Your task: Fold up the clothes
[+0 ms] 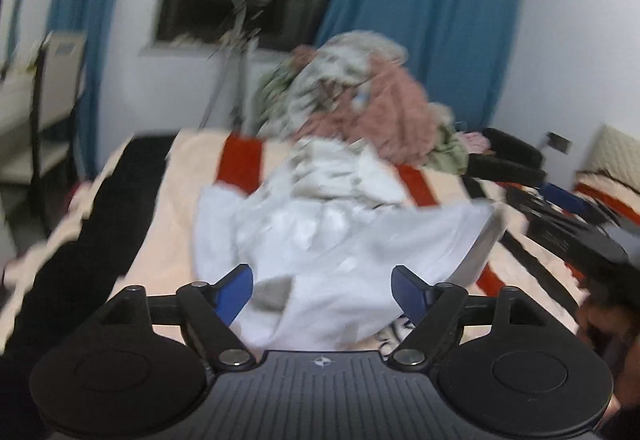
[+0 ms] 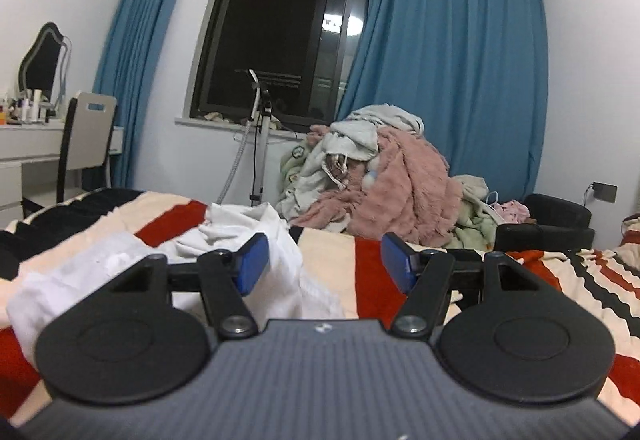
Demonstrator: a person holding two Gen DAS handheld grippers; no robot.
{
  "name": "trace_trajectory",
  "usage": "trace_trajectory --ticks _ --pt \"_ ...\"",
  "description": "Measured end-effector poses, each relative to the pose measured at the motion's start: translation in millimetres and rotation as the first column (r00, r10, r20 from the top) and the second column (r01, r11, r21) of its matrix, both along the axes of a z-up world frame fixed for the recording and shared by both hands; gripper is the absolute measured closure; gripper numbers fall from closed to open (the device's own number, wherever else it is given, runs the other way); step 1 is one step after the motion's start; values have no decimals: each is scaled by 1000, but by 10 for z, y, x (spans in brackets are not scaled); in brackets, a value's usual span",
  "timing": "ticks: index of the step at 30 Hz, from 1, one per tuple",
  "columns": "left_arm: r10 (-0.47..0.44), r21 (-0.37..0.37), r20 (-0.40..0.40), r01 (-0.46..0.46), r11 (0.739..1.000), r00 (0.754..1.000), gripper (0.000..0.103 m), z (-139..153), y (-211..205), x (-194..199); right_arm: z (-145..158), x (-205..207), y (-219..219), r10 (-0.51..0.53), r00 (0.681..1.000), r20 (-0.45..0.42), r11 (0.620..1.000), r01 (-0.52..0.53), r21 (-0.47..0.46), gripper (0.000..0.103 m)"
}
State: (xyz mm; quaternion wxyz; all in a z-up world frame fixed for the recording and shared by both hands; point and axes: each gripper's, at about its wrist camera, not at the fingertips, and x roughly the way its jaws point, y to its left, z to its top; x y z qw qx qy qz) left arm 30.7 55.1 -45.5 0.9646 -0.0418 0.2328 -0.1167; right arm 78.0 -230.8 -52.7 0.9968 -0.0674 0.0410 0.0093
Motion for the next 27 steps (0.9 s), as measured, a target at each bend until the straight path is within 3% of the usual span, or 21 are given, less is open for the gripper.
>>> trace_trajectory --ticks 4,6,10,13,14,17,18,19,20,21,22,24,25,27 --pt "-130 152 89 116 982 987 19 -42 -410 -79 64 -16 -46 40 999 -8 998 -40 50 38" --pt "-206 253 61 184 950 977 19 -156 -636 -52 56 19 -62 39 998 -47 998 -37 43 38" --pt "-303 422 -18 282 862 953 19 -389 -932 -51 47 58 -220 57 984 -166 994 -40 102 38" --pt "-335 563 -56 307 767 940 19 -598 -1041 -98 65 48 -374 61 968 -243 989 -25 149 38" --pt "-319 625 -80 296 722 945 21 -685 -1066 -77 68 42 -419 66 962 -264 987 -24 158 38" --pt "-275 764 -123 268 587 954 37 -923 -1027 -1 4 45 -517 56 943 -328 987 -3 162 38" --pt "-277 781 -126 268 565 953 51 -955 -995 31 -46 53 -531 59 932 -358 986 2 167 38" --pt "-277 757 -133 278 592 952 59 -918 -945 96 -84 67 -534 67 923 -380 985 0 174 38" --pt "-278 727 -140 289 623 950 77 -873 -894 164 -122 81 -537 75 913 -401 983 -1 181 38" --pt "-279 696 -147 299 653 949 88 -829 -843 232 -155 103 -505 88 904 -418 984 -15 175 38" --pt "-269 619 -150 302 725 951 89 -719 -758 334 -178 122 -465 97 899 -427 987 -31 159 38" --pt "-236 375 -180 289 881 955 90 -463 -502 645 -239 145 -319 113 893 -436 992 -76 102 38" --pt "-223 273 -204 274 922 953 90 -352 -412 811 -268 160 -241 132 889 -439 991 -104 88 38" --pt "-193 135 -255 233 963 947 91 -260 -251 1186 -304 200 -134 191 874 -447 982 -166 96 38"
